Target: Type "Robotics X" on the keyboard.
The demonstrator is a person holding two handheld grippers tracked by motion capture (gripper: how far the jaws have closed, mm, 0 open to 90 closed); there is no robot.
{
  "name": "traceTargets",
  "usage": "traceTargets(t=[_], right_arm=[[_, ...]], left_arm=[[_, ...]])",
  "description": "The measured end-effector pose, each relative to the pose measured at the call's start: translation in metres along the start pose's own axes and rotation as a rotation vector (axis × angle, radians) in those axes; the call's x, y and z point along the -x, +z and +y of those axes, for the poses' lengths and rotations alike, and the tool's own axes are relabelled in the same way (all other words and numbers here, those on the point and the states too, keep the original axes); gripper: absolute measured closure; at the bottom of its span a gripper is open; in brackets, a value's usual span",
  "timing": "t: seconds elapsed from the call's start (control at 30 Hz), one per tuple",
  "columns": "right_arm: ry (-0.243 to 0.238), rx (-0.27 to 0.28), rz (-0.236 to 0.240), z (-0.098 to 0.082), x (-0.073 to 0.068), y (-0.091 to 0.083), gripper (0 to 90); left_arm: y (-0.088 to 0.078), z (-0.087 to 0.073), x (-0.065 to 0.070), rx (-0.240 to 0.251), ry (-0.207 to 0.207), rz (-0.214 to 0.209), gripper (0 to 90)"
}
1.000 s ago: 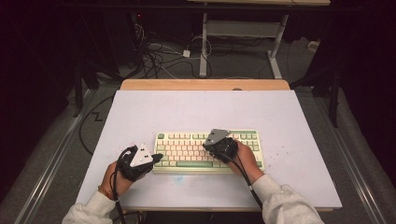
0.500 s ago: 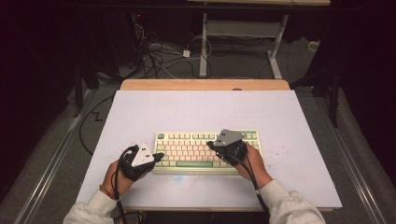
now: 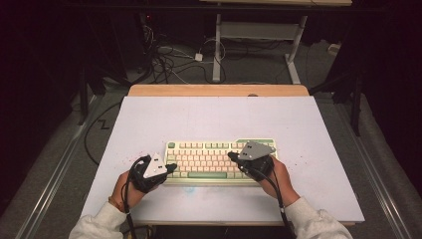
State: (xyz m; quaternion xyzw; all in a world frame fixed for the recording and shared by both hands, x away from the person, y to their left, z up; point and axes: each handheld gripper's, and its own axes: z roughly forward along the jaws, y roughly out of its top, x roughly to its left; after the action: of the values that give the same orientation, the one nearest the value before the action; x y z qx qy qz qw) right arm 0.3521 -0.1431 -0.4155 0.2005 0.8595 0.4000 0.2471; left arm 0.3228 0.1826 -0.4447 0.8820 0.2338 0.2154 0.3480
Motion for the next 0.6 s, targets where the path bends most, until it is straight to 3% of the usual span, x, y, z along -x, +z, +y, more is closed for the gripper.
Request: traceTargets(t=[0.6], right_arm=[[0.004, 0.002, -0.031, -0.019, 0.002, -0.028, 90.0]], left_arm=[[0.002, 0.006, 0.007, 0.006, 0.022, -0.012, 87.9]])
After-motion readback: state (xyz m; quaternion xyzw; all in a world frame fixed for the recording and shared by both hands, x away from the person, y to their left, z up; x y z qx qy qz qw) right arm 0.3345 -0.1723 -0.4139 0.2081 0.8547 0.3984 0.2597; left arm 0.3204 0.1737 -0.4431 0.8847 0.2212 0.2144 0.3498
